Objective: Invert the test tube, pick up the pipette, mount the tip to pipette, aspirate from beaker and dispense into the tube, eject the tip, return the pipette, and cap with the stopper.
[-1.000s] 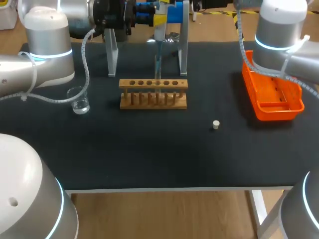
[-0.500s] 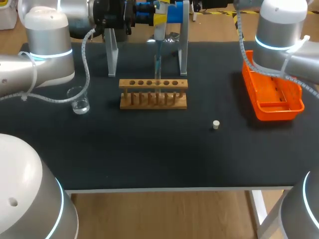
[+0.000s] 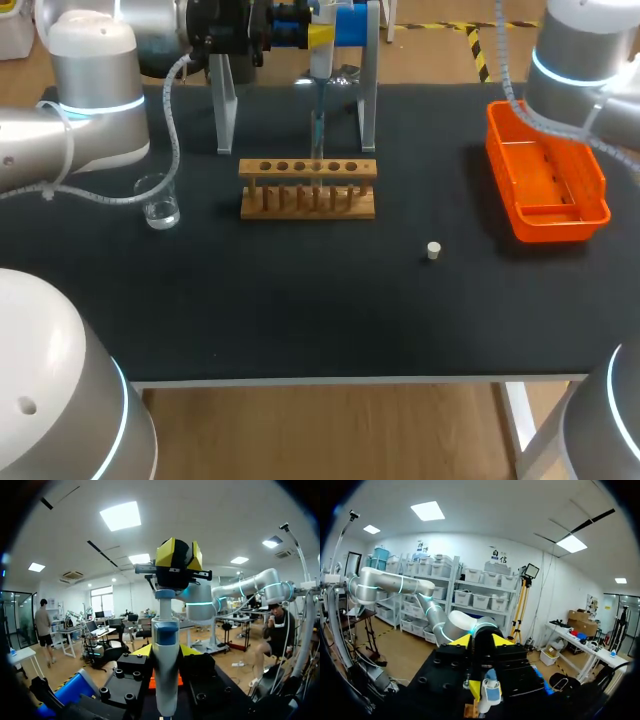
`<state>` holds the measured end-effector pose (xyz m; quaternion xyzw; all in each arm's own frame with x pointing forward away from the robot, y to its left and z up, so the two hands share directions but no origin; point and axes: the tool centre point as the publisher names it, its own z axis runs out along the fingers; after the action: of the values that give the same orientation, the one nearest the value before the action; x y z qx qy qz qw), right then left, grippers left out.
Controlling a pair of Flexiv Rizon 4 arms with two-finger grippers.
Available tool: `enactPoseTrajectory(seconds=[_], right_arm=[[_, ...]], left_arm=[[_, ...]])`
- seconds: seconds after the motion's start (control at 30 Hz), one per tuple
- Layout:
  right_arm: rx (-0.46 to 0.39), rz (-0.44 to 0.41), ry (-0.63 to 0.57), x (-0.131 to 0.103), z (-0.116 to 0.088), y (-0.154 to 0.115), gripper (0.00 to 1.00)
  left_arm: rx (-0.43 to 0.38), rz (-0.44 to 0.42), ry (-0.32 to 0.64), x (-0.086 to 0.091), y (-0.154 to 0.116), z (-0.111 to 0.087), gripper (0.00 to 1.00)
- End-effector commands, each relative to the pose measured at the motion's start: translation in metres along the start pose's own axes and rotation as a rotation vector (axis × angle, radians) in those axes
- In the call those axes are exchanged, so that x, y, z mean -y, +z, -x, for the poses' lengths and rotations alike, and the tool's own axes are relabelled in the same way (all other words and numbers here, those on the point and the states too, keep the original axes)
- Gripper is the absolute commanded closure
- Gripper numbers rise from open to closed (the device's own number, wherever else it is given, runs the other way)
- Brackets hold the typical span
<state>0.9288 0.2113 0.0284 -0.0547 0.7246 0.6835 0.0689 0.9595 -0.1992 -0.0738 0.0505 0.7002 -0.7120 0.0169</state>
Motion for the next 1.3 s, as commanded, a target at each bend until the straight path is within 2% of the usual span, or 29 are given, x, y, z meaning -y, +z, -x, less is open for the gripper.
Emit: enactPoseTrajectory(seconds=[0.03, 0.33, 0.4, 0.57, 0.77, 1.1, 1.3], right_arm=[[-0.002, 0.0, -0.011, 0.011, -0.013, -0.035, 0.0], [0.028, -0.038, -0.02, 0.047, -0.026, -0.084, 0.0], [0.029, -0.054, -0.011, 0.061, -0.028, -0.09, 0.0], [0.026, -0.086, 0.025, 0.114, -0.028, -0.094, 0.0], [-0.012, -0.125, 0.052, 0.171, -0.024, -0.082, 0.0], [-0.088, -0.139, 0.022, 0.228, -0.017, -0.045, 0.0], [-0.118, -0.194, 0.039, 0.254, -0.013, -0.016, 0.0]], left_arm=[[-0.005, 0.001, -0.001, 0.0, 0.0, 0.002, 1.0], [-0.005, 0.001, -0.001, 0.0, 0.0, 0.002, 1.0], [-0.005, 0.001, -0.001, 0.0, 0.0, 0.002, 1.0], [-0.005, 0.001, -0.001, 0.0, 0.0, 0.002, 1.0], [-0.005, 0.001, -0.001, 0.0, 0.0, 0.002, 1.0], [-0.005, 0.001, -0.001, 0.0, 0.0, 0.002, 1.0], [-0.005, 0.001, -0.001, 0.0, 0.0, 0.002, 1.0]])
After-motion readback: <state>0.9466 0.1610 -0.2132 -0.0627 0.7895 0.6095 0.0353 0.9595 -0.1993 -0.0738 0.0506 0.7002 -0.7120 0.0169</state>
